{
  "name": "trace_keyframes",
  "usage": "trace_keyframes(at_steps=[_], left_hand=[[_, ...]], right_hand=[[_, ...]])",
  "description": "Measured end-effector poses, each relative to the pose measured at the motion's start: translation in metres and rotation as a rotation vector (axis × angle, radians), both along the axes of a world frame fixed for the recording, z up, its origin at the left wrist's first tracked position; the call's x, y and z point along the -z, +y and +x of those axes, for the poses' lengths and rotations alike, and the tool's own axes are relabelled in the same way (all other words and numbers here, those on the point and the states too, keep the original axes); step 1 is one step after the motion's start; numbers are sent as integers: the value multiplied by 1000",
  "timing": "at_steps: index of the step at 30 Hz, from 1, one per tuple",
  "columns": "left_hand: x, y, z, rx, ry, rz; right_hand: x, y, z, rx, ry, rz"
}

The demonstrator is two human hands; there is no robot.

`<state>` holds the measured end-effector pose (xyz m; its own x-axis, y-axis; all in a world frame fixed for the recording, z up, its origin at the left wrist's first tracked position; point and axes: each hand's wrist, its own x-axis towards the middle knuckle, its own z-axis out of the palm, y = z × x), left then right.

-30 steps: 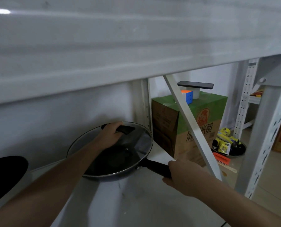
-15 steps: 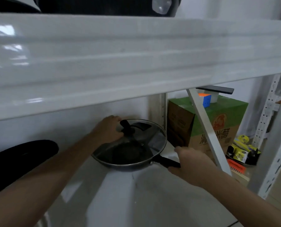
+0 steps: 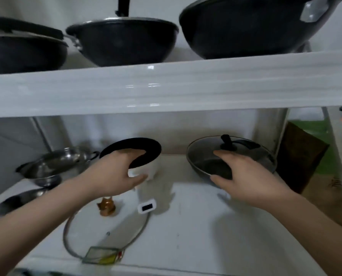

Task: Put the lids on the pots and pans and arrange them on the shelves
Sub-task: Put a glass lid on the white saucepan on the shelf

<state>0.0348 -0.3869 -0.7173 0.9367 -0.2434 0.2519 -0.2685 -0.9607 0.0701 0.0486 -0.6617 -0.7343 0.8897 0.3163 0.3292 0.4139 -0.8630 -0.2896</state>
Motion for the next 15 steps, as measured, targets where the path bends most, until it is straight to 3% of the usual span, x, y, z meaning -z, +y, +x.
trace_keyframes(at_steps=[6,15], left_hand=[[11,72,-32,-164,38,-11],[42,147,13,-82,107,-79]], right_hand=[[-3,61,-9,-88,48,-14],[21,162,27,1,178,-40]])
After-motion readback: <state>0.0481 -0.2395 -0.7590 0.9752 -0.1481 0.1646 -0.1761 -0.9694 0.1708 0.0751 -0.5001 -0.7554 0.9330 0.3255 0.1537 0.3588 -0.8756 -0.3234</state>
